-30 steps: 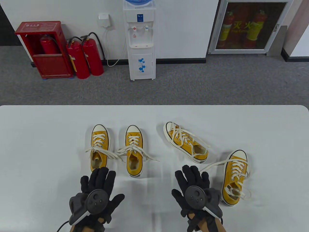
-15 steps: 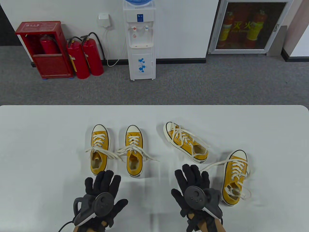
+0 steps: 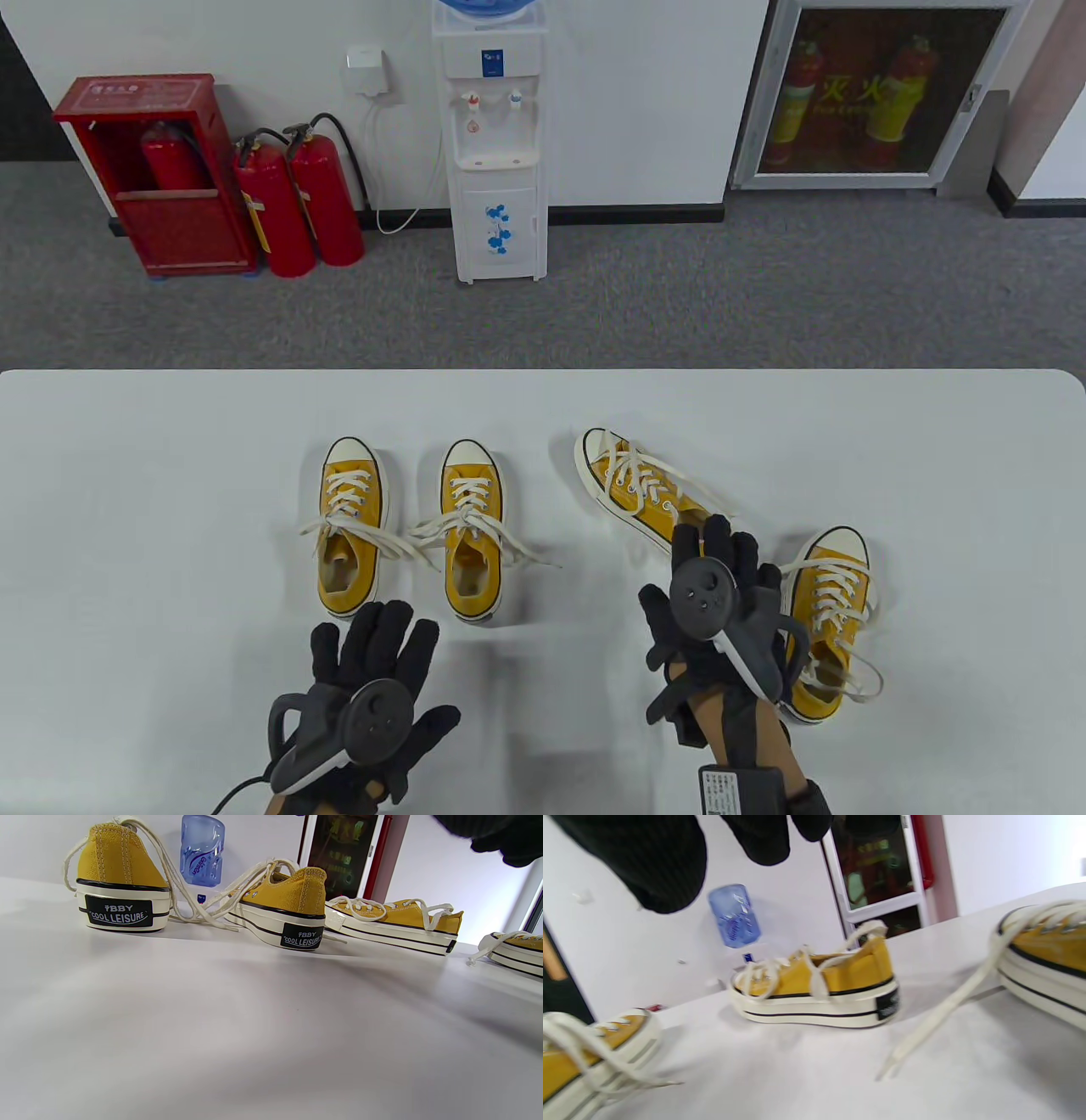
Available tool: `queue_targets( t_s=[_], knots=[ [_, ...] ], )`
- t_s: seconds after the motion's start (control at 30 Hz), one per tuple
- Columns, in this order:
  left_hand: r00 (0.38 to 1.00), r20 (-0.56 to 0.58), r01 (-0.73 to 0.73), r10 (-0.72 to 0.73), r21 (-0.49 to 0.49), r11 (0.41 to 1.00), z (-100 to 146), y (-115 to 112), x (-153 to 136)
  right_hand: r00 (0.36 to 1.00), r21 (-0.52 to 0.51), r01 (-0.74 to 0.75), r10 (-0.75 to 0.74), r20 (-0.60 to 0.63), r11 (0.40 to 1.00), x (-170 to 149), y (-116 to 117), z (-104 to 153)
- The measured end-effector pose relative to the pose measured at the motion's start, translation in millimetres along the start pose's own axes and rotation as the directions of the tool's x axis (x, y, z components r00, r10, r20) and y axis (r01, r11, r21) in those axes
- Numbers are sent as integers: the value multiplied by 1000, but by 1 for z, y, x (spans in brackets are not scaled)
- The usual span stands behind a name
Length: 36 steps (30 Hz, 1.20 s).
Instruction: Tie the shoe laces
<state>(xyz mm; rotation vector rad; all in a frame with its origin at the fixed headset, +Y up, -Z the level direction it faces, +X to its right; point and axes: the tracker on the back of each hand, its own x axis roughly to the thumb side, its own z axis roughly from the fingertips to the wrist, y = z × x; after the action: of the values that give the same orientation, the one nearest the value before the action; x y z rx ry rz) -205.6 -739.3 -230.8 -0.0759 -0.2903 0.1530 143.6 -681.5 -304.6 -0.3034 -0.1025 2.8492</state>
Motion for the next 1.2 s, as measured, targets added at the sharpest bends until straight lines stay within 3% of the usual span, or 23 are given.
queue_targets(
  t_s=[0.27,0.6,0.9,1.2],
  knots=[
    [1000,-17,-26,26,-8,1000,-2,-1,-5,984,74,-106,115,-133,992,-1,30,-43],
    [998,-35,-43,43,-24,999,-4,-2,-9,945,150,-111,151,-290,982,-20,68,-86],
    [997,-37,-67,66,-23,997,-4,-2,-11,945,158,-139,178,-274,978,-18,76,-90],
    [996,-48,-83,81,-41,996,-5,-3,-14,965,101,-117,137,-225,988,-22,67,-90]
  ],
)
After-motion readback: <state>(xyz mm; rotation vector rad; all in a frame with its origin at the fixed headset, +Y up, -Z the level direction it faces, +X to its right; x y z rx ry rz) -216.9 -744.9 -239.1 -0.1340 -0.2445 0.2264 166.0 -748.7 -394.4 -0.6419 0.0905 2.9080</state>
